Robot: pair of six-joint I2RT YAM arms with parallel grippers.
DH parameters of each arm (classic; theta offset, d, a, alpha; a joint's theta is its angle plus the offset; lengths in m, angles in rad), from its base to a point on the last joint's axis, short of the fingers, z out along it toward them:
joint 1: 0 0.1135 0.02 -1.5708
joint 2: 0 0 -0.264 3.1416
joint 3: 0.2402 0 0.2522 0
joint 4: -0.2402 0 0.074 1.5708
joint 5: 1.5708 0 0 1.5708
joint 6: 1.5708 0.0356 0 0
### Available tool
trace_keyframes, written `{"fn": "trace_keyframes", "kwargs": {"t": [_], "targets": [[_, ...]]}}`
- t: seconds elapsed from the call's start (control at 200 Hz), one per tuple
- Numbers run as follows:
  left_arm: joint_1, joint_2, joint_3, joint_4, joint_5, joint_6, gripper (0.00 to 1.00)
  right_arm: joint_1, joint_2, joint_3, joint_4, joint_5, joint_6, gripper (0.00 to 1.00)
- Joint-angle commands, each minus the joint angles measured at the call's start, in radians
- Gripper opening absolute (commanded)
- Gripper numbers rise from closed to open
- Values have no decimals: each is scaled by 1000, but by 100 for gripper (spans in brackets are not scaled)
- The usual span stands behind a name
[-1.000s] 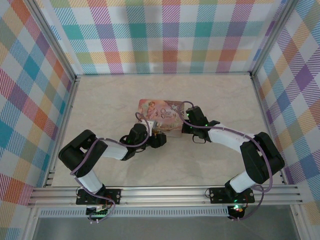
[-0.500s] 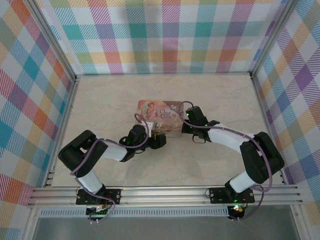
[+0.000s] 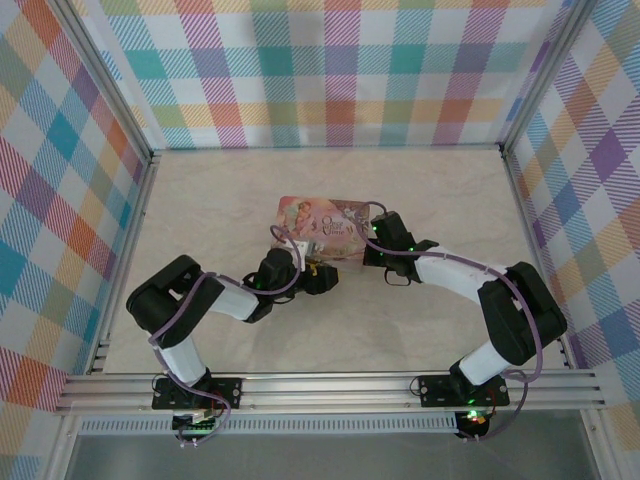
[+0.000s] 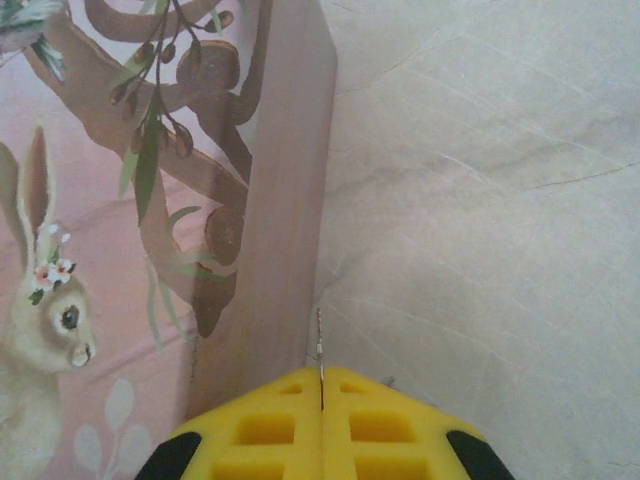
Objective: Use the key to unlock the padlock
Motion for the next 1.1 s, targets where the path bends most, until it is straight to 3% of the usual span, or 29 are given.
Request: {"fn": "trace_keyframes", "kwargs": {"t": [0.0, 0.405, 0.775, 0.93, 0.995, 1.095], "targets": [[-24, 5, 38, 117, 32, -2, 69, 10, 17, 22, 2, -37, -8, 0], [-18, -34, 7, 10, -42, 5, 58, 10, 3, 12, 1, -35, -6, 0], [7, -60, -4, -89, -54, 4, 63, 10, 4, 3, 10, -37, -3, 0], [19, -64, -7, -97, -51, 5, 58, 10, 8, 3, 16, -42, 0, 0], [24, -62, -3, -104, -40, 9, 51, 10, 8, 2, 16, -42, 1, 0], [32, -59, 3, -127, -38, 14, 50, 10, 3, -1, 15, -42, 1, 0]]}}
